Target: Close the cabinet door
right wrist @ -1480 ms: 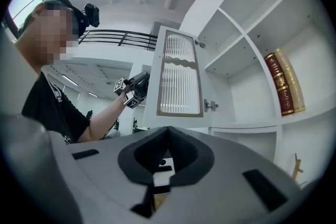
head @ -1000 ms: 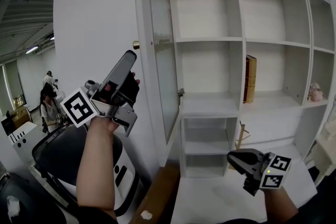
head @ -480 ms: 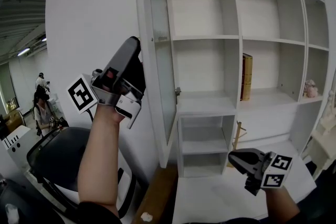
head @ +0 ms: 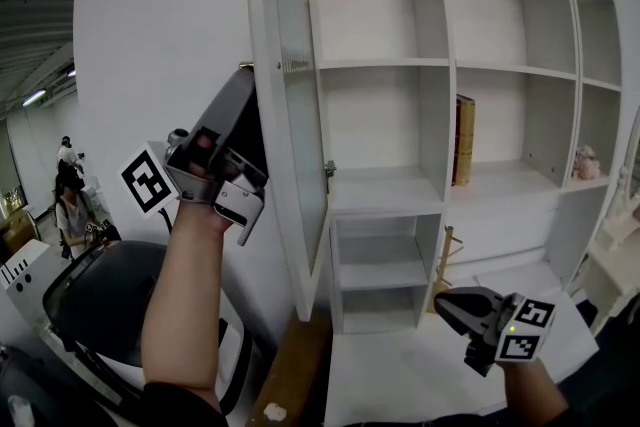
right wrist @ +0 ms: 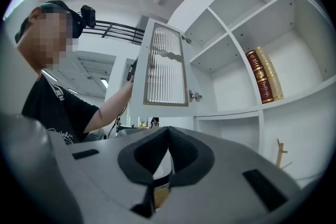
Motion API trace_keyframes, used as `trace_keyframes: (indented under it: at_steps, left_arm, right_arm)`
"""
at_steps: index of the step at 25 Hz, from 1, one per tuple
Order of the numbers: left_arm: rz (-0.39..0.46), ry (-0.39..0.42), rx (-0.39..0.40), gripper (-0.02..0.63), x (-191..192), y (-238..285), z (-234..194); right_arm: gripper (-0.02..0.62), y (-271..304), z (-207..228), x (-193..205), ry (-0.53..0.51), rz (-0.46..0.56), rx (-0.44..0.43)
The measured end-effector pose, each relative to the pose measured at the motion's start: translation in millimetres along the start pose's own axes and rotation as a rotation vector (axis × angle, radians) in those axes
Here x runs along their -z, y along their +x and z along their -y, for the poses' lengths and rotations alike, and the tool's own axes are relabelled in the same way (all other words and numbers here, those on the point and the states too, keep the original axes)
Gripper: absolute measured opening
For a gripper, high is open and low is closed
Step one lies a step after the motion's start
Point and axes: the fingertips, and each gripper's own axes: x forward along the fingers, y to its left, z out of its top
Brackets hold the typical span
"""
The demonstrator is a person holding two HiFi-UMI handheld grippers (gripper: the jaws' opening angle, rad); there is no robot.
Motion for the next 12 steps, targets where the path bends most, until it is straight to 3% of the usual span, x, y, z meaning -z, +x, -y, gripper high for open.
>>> trace_keyframes:
  at_steps: [7, 12]
  left_arm:
    - [0.023, 0.056, 0.022, 0.078, 6, 9, 10]
    - [0.033, 0.076, 0.014, 0.077, 10, 14, 11]
  right_arm:
    - [0.0, -14, 15, -3, 0.003, 0.0, -0.003]
    - [0.0, -18, 25, -5, 0.009, -0.004, -0.024]
